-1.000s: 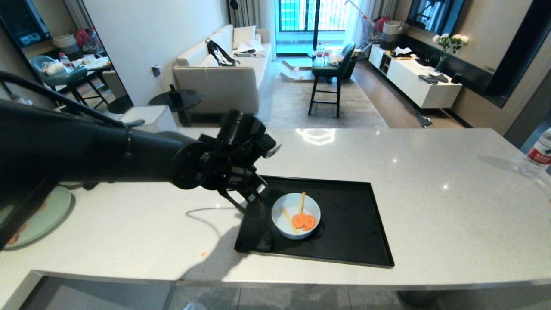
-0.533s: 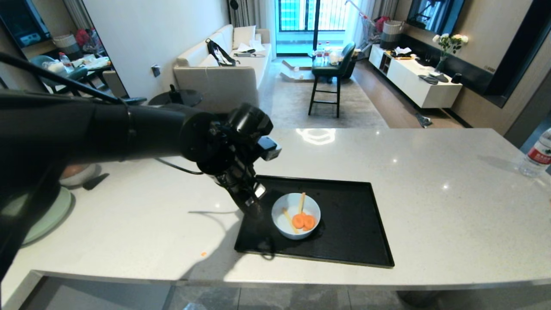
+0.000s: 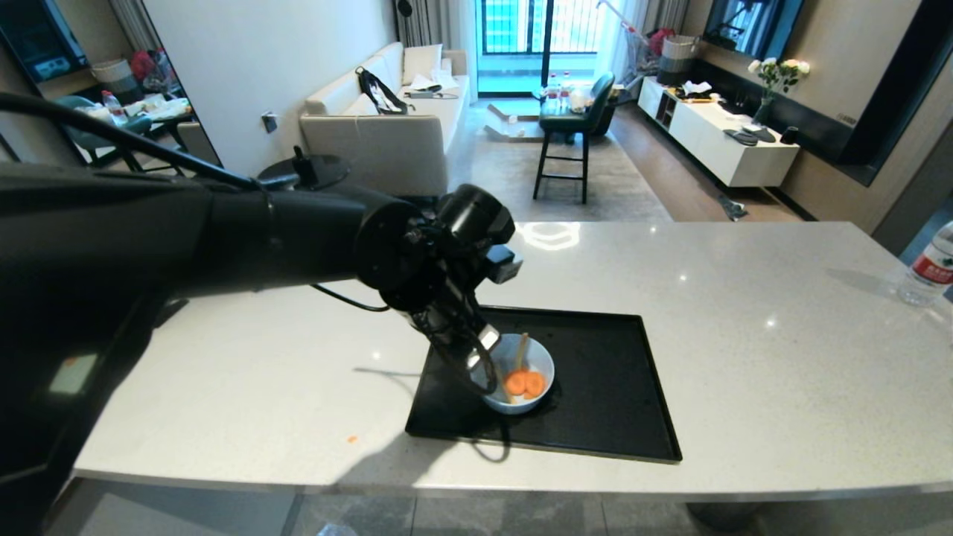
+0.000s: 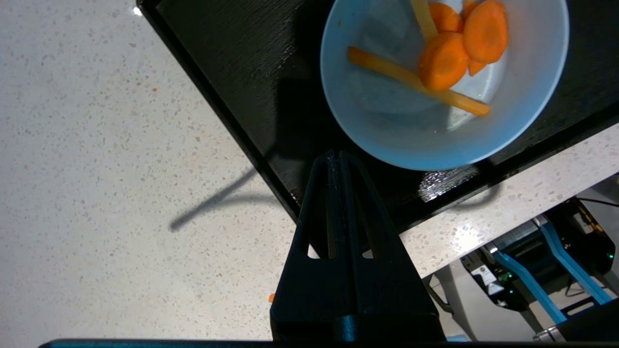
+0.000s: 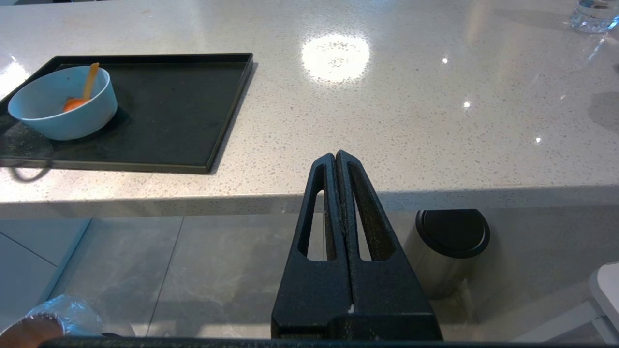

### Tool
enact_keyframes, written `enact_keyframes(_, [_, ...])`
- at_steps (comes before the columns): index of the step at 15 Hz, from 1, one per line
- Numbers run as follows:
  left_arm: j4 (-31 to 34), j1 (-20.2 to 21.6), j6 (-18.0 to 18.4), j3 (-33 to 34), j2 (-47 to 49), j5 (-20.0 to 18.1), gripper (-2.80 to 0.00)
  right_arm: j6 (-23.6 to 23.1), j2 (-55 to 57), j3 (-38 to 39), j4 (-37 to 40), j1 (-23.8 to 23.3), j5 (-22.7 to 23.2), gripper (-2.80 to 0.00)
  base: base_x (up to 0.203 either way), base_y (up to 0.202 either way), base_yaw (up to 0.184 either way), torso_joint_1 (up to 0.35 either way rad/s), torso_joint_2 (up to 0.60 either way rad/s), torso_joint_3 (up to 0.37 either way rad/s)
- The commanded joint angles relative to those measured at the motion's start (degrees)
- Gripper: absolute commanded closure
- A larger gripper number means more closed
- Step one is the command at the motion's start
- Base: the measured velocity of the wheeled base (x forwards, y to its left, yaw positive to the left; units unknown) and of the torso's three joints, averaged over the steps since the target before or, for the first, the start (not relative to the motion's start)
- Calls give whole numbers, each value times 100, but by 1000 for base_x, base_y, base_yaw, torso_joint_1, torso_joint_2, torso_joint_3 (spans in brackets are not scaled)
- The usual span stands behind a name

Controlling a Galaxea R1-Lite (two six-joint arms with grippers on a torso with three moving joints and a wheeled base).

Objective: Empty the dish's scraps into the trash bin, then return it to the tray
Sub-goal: Pick up the bowl with leftover food

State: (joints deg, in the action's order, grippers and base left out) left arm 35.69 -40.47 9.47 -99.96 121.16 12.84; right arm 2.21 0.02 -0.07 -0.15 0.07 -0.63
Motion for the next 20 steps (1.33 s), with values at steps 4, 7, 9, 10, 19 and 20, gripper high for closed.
enact_keyframes(4, [-6, -84, -46, -16, 109, 3, -280, -1, -2, -1, -3, 1, 1, 0, 0, 0, 0, 0, 0, 0])
enact_keyframes(7, [-71, -76, -59, -84, 266, 8, -280, 7, -2, 6, -3, 1, 1, 0, 0, 0, 0, 0, 0, 0])
enact_keyframes(9, [-71, -67, -59, -120, 346, 13, -280, 6, -2, 6, -3, 1, 1, 0, 0, 0, 0, 0, 0, 0])
enact_keyframes(10, [-71, -67, -59, -175, 393, 15, -280, -1, -2, -1, -3, 1, 1, 0, 0, 0, 0, 0, 0, 0])
enact_keyframes(19, [-61, -52, -28, -784, 1103, 35, -280, 8, -2, -1, -3, 1, 1, 0, 0, 0, 0, 0, 0, 0])
enact_keyframes(20, [-62, -26, -40, -811, 1171, 28, -280, 4, -2, 4, -3, 1, 1, 0, 0, 0, 0, 0, 0, 0])
